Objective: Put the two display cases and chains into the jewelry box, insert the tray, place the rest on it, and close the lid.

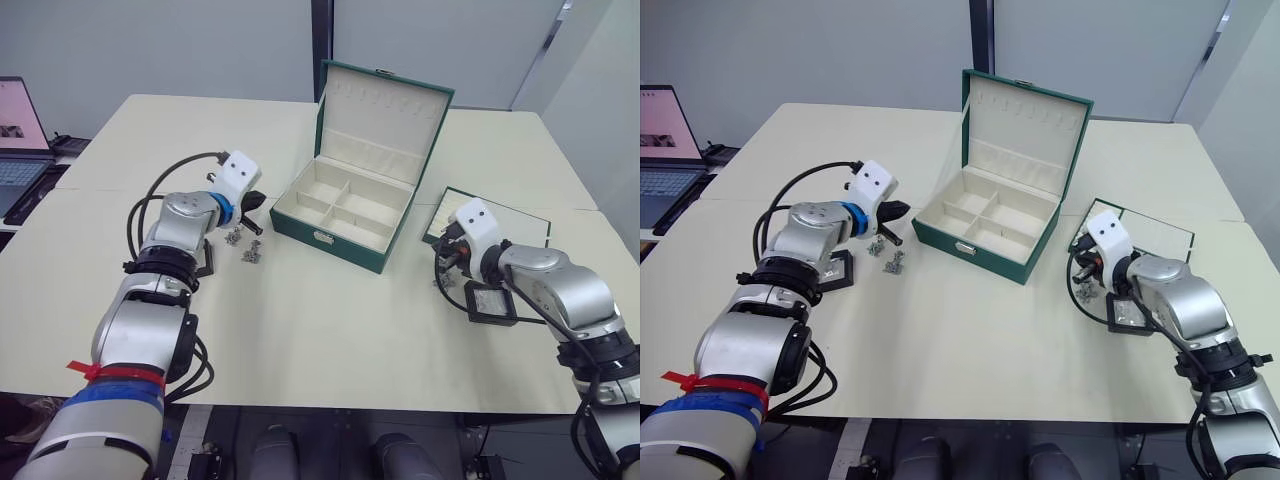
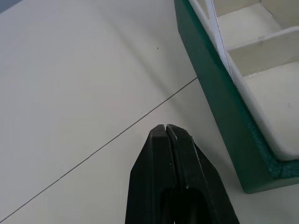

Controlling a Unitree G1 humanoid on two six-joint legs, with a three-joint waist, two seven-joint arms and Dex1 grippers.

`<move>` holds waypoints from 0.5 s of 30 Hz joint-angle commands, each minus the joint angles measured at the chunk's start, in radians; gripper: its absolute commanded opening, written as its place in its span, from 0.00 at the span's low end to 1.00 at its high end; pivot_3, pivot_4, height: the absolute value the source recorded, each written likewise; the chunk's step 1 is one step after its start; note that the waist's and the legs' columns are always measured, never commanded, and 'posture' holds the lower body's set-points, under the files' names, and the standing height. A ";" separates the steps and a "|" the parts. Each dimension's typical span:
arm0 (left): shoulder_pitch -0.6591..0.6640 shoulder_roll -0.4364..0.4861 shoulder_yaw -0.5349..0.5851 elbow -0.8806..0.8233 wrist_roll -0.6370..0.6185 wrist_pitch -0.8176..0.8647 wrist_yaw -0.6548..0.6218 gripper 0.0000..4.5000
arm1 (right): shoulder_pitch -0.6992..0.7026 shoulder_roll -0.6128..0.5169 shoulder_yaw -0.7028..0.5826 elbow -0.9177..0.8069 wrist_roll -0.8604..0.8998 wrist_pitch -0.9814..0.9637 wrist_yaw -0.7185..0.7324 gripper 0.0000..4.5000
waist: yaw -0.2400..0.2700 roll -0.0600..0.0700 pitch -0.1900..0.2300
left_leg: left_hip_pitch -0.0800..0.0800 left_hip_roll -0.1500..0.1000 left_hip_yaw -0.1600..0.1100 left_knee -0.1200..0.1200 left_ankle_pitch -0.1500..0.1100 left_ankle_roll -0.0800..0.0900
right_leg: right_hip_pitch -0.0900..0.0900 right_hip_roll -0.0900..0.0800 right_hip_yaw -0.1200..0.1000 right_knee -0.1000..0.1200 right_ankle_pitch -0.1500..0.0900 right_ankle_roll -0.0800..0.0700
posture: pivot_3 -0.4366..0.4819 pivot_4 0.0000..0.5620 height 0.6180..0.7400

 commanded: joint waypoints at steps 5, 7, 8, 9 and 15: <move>-0.061 -0.036 0.005 0.074 0.043 -0.077 -0.017 0.00 | -0.043 0.039 0.015 -0.006 -0.057 0.001 0.013 0.00 | 0.000 0.000 0.000 | 0.000 0.000 0.000 0.000 0.000 0.000 | 0.000 0.000 0.000 0.000 0.000 0.000 | 0.48 0.27 1.00; -0.062 -0.044 0.008 0.080 0.047 -0.083 -0.029 0.00 | -0.052 0.053 0.024 -0.004 -0.068 -0.001 0.019 0.00 | 0.000 0.000 0.000 | 0.000 0.000 0.000 0.000 0.000 0.000 | 0.000 0.000 -0.001 0.000 0.000 0.000 | 0.48 0.27 1.00; -0.061 -0.046 0.009 0.080 0.049 -0.084 -0.036 0.00 | -0.056 0.062 0.028 -0.003 -0.072 -0.001 0.021 0.00 | 0.000 0.000 0.000 | 0.000 0.000 0.000 0.000 0.000 0.000 | 0.000 0.000 -0.001 0.000 0.000 0.000 | 0.48 0.27 1.00; -0.059 -0.049 0.010 0.081 0.050 -0.084 -0.043 0.00 | -0.061 0.070 0.033 -0.001 -0.077 -0.002 0.024 0.00 | 0.000 0.000 0.000 | 0.000 0.000 0.000 0.000 0.000 0.000 | 0.000 0.000 0.000 0.000 0.000 0.000 | 0.48 0.27 1.00; -0.043 -0.053 0.015 0.077 0.055 -0.084 -0.066 0.00 | -0.076 0.104 0.047 0.007 -0.097 -0.007 0.037 0.00 | 0.000 0.000 0.000 | 0.000 0.000 0.000 0.000 0.000 0.000 | 0.000 0.000 -0.001 0.000 0.000 0.000 | 0.48 0.27 1.00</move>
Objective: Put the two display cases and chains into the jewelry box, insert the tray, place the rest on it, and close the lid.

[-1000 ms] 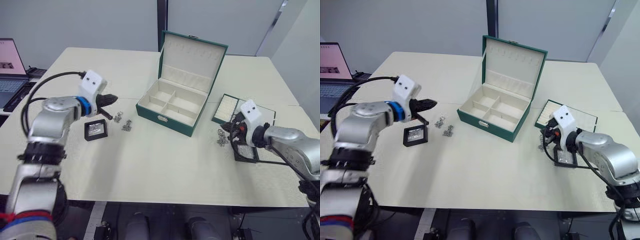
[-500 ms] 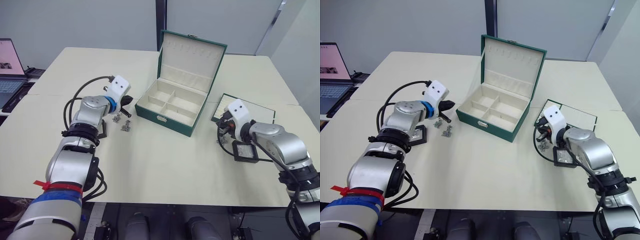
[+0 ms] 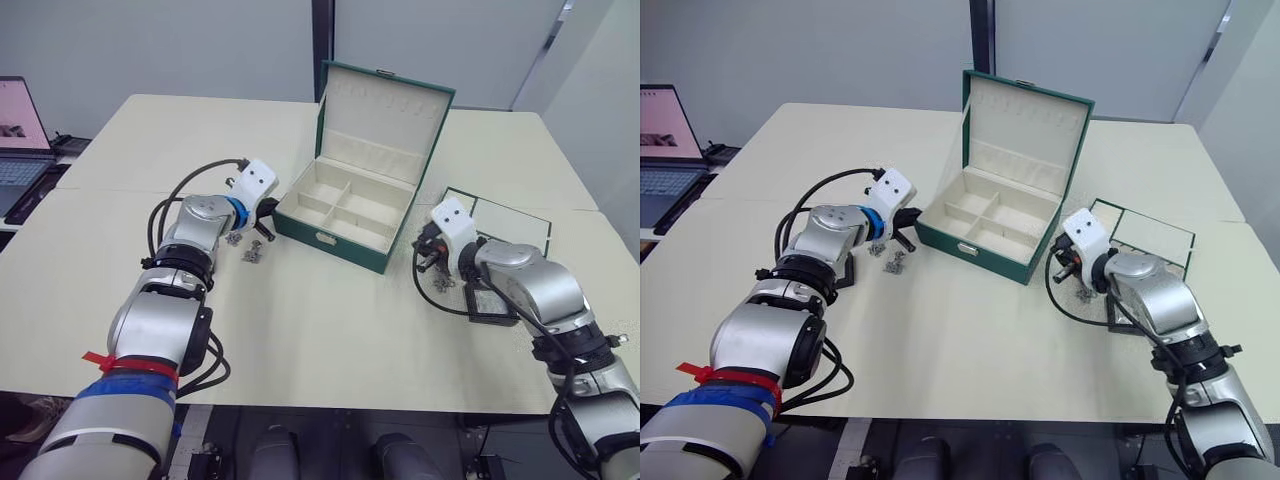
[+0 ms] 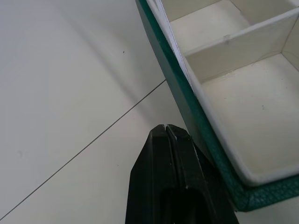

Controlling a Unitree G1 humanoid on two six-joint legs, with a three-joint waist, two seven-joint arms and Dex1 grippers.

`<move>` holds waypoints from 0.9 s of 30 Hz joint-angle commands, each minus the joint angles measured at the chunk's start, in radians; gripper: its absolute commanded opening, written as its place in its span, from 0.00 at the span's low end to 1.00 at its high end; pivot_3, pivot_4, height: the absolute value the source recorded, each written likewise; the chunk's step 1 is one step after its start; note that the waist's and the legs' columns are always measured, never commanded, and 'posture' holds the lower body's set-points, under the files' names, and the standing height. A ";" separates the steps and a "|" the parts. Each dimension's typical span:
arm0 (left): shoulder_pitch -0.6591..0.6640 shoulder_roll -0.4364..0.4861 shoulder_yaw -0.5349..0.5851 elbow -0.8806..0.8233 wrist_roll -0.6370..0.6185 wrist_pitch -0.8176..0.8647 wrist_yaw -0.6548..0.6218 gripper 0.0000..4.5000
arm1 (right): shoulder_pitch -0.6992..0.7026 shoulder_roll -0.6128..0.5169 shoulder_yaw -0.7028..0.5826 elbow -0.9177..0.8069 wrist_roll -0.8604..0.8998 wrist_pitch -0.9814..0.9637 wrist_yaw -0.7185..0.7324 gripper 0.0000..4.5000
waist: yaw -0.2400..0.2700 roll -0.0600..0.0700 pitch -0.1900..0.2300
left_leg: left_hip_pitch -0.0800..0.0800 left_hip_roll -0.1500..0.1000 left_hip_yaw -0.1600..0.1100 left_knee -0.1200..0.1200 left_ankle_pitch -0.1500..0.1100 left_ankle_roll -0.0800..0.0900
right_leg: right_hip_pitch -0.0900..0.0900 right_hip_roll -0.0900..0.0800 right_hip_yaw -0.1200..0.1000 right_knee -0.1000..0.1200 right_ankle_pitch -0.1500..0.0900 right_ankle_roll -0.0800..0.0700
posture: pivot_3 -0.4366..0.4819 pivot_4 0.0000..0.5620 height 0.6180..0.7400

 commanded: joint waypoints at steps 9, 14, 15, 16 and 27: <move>0.016 -0.018 0.011 -0.079 -0.008 -0.008 -0.106 0.00 | -0.025 0.030 -0.006 -0.019 -0.036 -0.018 0.027 0.00 | 0.001 0.000 0.000 | 0.000 0.000 0.000 0.000 0.000 0.000 | 0.000 0.000 -0.001 0.000 0.000 0.000 | 0.48 0.27 1.00; 0.083 -0.017 0.002 -0.229 -0.027 0.050 -0.190 0.00 | -0.012 0.043 -0.007 -0.040 -0.042 -0.014 0.033 0.00 | -0.001 0.000 0.000 | 0.000 0.000 0.000 0.000 0.000 0.000 | 0.000 0.000 -0.001 0.000 0.000 0.000 | 0.48 0.27 1.00; 0.098 -0.016 0.001 -0.261 -0.029 0.066 -0.199 0.00 | -0.011 0.045 -0.007 -0.041 -0.044 -0.014 0.034 0.00 | -0.001 0.000 0.000 | 0.000 0.000 0.000 0.000 0.000 0.000 | 0.000 0.000 -0.001 0.000 0.000 0.000 | 0.48 0.27 1.00; 0.127 -0.014 -0.002 -0.319 -0.036 0.093 -0.216 0.00 | -0.009 0.048 -0.008 -0.045 -0.045 -0.013 0.036 0.00 | -0.001 0.000 0.000 | 0.000 0.000 0.000 0.000 0.000 0.000 | 0.000 0.000 -0.001 0.000 0.000 0.000 | 0.48 0.27 1.00; 0.374 0.017 -0.025 -0.837 -0.077 0.384 -0.282 0.00 | 0.027 0.057 -0.013 -0.080 -0.055 -0.001 0.051 0.00 | -0.002 0.002 -0.001 | 0.001 0.000 -0.001 0.000 0.000 0.000 | 0.002 0.000 -0.001 0.001 0.000 0.000 | 0.48 0.27 1.00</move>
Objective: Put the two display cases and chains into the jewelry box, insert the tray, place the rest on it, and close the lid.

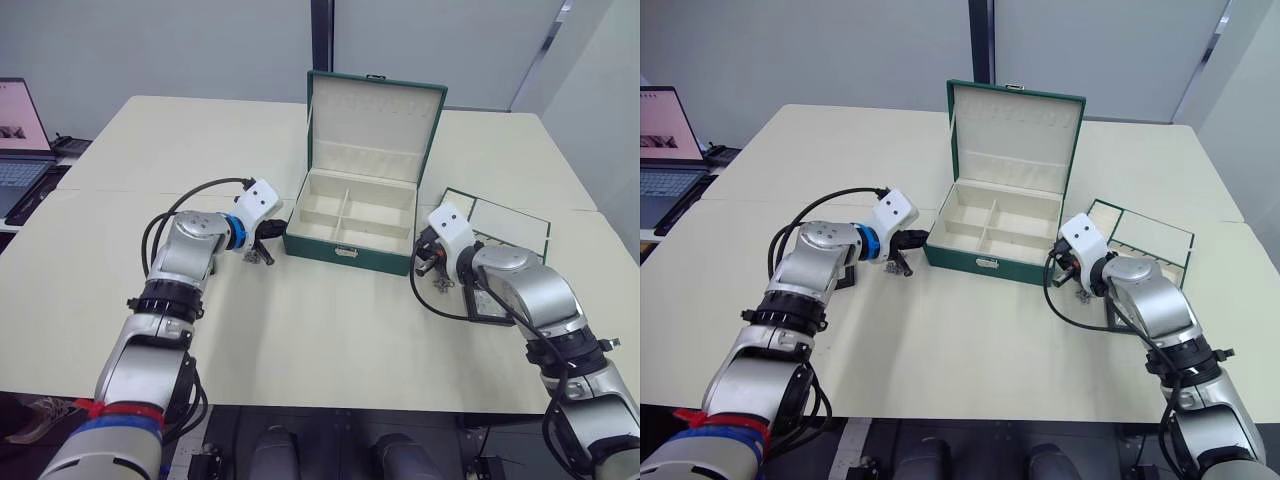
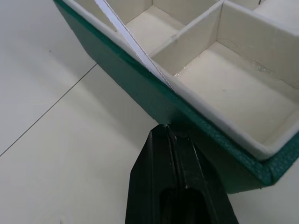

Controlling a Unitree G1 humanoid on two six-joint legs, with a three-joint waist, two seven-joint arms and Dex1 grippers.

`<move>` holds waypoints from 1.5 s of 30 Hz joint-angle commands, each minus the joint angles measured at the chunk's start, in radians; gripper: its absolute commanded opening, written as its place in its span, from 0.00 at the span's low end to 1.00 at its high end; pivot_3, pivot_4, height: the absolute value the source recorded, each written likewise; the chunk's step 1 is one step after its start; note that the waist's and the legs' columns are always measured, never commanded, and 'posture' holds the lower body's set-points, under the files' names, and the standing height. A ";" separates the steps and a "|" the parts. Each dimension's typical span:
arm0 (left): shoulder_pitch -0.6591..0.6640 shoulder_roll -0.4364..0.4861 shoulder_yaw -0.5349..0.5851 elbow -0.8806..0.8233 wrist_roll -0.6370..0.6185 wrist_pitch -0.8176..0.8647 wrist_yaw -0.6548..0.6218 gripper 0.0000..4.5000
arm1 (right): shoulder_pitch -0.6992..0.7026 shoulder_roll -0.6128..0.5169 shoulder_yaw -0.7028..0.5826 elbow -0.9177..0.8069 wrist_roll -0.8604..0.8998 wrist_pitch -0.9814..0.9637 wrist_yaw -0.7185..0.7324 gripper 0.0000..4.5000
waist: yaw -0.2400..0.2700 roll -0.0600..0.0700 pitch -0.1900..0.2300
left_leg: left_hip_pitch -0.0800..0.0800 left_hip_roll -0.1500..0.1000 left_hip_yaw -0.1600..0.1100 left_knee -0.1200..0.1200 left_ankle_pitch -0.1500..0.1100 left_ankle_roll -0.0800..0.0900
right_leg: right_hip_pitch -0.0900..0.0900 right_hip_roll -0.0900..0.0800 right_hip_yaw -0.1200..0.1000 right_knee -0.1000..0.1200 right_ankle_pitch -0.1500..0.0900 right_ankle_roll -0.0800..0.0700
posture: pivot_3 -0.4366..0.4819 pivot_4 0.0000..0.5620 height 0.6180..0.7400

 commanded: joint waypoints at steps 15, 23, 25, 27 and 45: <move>0.167 0.010 -0.063 -0.410 -0.081 0.254 -0.106 0.00 | 0.036 0.034 0.014 -0.131 0.021 0.040 0.043 0.00 | 0.000 0.001 -0.001 | 0.001 0.000 0.000 0.000 0.000 0.000 | 0.001 0.000 0.001 0.000 0.000 0.000 | 0.48 0.27 1.00; 0.181 0.034 -0.051 -0.404 -0.068 0.261 -0.089 0.00 | 0.048 0.031 0.010 -0.138 0.016 0.043 0.042 0.00 | 0.000 0.001 -0.001 | 0.001 0.000 0.000 -0.001 0.000 0.000 | 0.001 0.000 0.001 0.000 0.000 0.000 | 0.48 0.27 1.00; 0.176 0.041 -0.031 -0.391 -0.066 0.263 -0.072 0.00 | 0.055 0.016 -0.003 -0.137 0.013 0.041 0.043 0.00 | 0.000 0.001 -0.001 | 0.001 0.000 0.000 -0.001 0.000 0.000 | 0.001 0.000 0.001 0.000 0.000 0.000 | 0.48 0.27 1.00; 0.175 0.051 -0.004 -0.387 -0.073 0.271 -0.059 0.00 | 0.065 -0.009 -0.021 -0.138 0.012 0.038 0.050 0.00 | 0.001 0.001 -0.001 | 0.001 0.000 0.000 -0.001 0.000 0.000 | 0.001 0.000 0.001 0.000 0.000 0.000 | 0.48 0.27 1.00; 0.372 0.328 0.286 -0.682 -0.413 0.361 -0.214 0.00 | 0.281 -0.282 -0.314 -0.490 0.230 0.145 0.261 0.00 | 0.000 0.002 0.000 | 0.000 0.000 0.000 -0.002 0.000 0.000 | 0.000 0.000 0.001 -0.001 0.000 0.000 | 0.48 0.27 1.00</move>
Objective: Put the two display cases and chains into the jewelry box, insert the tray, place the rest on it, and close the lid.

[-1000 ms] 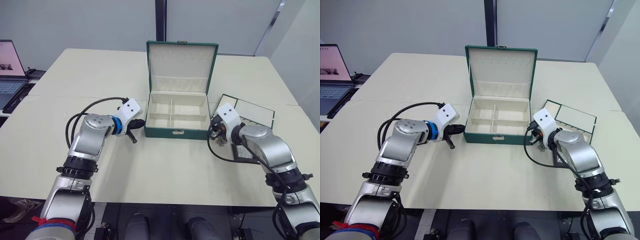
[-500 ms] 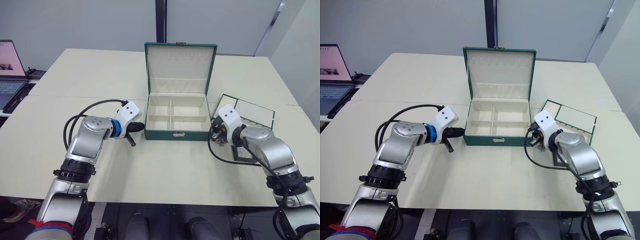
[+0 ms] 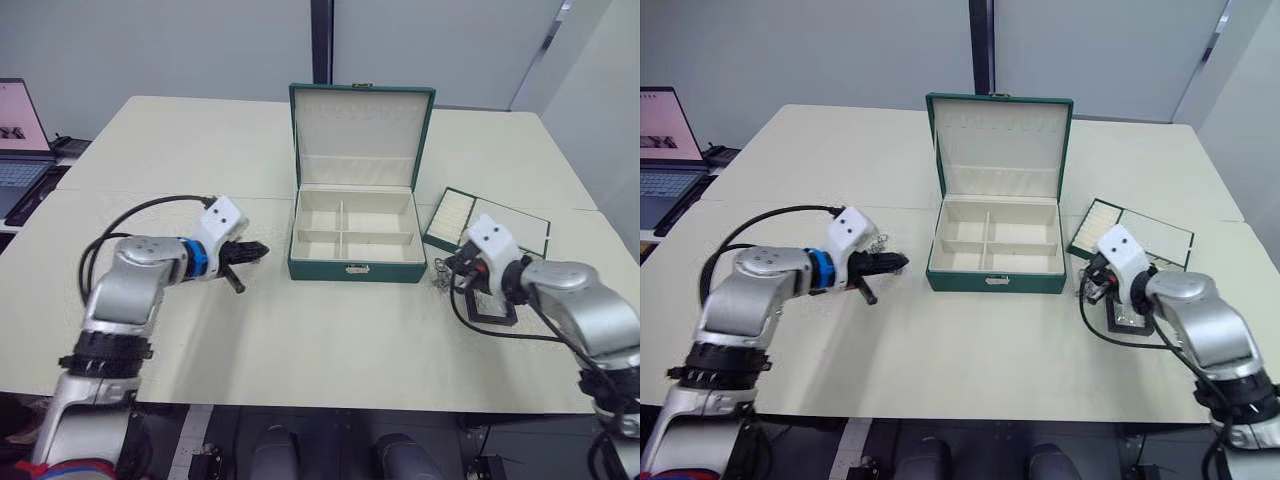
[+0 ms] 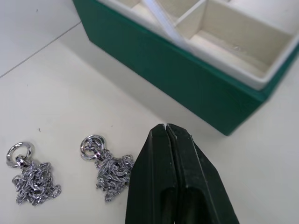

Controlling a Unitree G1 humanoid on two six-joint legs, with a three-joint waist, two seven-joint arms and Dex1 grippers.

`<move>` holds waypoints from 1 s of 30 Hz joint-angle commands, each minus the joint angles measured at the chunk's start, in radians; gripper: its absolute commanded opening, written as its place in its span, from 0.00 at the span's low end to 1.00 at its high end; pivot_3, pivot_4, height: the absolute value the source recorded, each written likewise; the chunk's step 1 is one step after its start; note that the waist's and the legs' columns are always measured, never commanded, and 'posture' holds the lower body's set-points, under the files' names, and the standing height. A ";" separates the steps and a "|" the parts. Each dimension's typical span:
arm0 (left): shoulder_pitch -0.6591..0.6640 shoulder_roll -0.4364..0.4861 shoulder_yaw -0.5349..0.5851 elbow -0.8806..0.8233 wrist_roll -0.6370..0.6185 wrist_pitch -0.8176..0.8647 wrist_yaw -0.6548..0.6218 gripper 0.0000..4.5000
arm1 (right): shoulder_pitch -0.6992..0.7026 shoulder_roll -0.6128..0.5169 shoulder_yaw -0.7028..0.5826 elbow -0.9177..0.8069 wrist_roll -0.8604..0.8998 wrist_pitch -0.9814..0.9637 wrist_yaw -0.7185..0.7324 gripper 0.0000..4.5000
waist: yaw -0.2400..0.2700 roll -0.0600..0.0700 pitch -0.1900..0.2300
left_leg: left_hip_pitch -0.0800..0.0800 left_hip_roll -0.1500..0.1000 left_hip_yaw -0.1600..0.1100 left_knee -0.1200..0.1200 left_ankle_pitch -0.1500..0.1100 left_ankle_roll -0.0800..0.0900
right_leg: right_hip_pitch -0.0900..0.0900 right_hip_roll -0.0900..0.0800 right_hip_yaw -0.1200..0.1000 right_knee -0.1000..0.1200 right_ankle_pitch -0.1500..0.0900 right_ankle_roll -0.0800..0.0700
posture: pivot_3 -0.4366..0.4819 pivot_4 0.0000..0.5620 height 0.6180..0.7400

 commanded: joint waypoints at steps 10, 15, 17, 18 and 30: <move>0.445 0.159 0.476 -0.418 -0.386 0.203 -0.113 0.00 | 0.419 -0.071 -0.419 -0.470 0.443 0.162 0.186 0.00 | 0.000 0.000 0.000 | 0.004 0.000 -0.001 0.000 -0.002 0.004 | 0.005 0.000 0.000 -0.001 0.000 0.000 | 0.48 0.27 1.00; 0.673 0.188 0.569 -0.479 -0.374 0.158 -0.152 0.00 | 0.549 -0.087 -0.492 -0.503 0.500 0.134 0.184 0.00 | -0.001 -0.001 -0.001 | 0.004 0.000 -0.002 0.000 -0.002 0.004 | 0.005 0.000 0.000 -0.001 0.000 0.000 | 0.48 0.27 1.00; 0.734 0.187 0.598 -0.503 -0.383 0.156 -0.154 0.00 | 0.581 -0.094 -0.510 -0.499 0.509 0.123 0.180 0.00 | -0.001 -0.001 -0.001 | 0.004 -0.001 -0.002 0.000 -0.002 0.004 | 0.005 0.000 0.000 -0.001 0.000 0.000 | 0.48 0.27 1.00; 0.747 0.185 0.603 -0.510 -0.389 0.154 -0.149 0.00 | 0.595 -0.099 -0.515 -0.496 0.513 0.116 0.181 0.00 | -0.001 -0.001 -0.001 | 0.004 -0.001 -0.002 0.000 -0.003 0.004 | 0.005 0.000 0.000 -0.001 0.000 0.000 | 0.48 0.27 1.00; 0.742 0.240 0.574 -0.504 -0.470 0.265 -0.070 0.20 | 0.635 -0.150 -0.500 -0.464 0.555 0.064 0.180 0.18 | -0.001 -0.002 -0.001 | 0.004 -0.001 -0.002 0.000 -0.003 0.004 | 0.001 0.000 0.000 -0.002 0.000 0.000 | 0.48 0.27 1.00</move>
